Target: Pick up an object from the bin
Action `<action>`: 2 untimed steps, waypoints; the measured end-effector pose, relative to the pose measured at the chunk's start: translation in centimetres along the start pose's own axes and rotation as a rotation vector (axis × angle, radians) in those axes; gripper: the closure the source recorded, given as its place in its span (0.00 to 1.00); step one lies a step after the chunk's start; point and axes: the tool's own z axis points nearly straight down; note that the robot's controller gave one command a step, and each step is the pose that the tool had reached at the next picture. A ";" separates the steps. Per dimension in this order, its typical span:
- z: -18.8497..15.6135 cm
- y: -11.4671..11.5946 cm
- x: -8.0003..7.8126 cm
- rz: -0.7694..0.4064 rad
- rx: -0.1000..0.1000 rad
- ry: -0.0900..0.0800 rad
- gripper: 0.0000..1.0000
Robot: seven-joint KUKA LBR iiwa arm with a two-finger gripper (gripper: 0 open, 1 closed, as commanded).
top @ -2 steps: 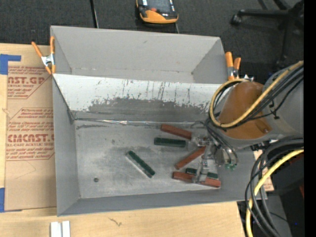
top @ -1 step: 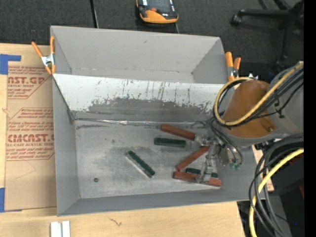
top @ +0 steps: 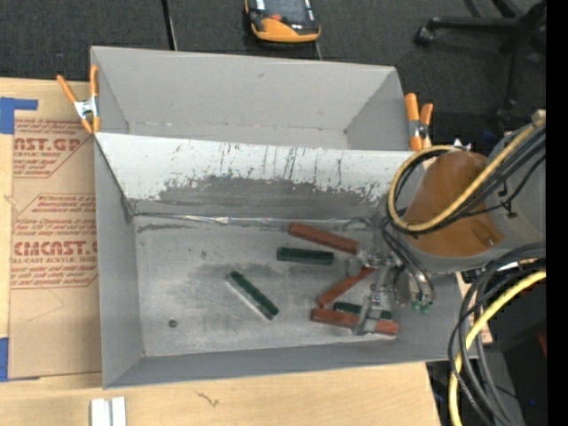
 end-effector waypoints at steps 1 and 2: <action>2.8 -0.7 0.9 -0.191 0.001 -0.009 0.00; 2.9 0.2 0.3 0.158 -0.002 -0.003 1.00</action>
Offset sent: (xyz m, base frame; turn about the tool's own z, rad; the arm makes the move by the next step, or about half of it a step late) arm -0.0044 0.0008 -0.0312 0.1622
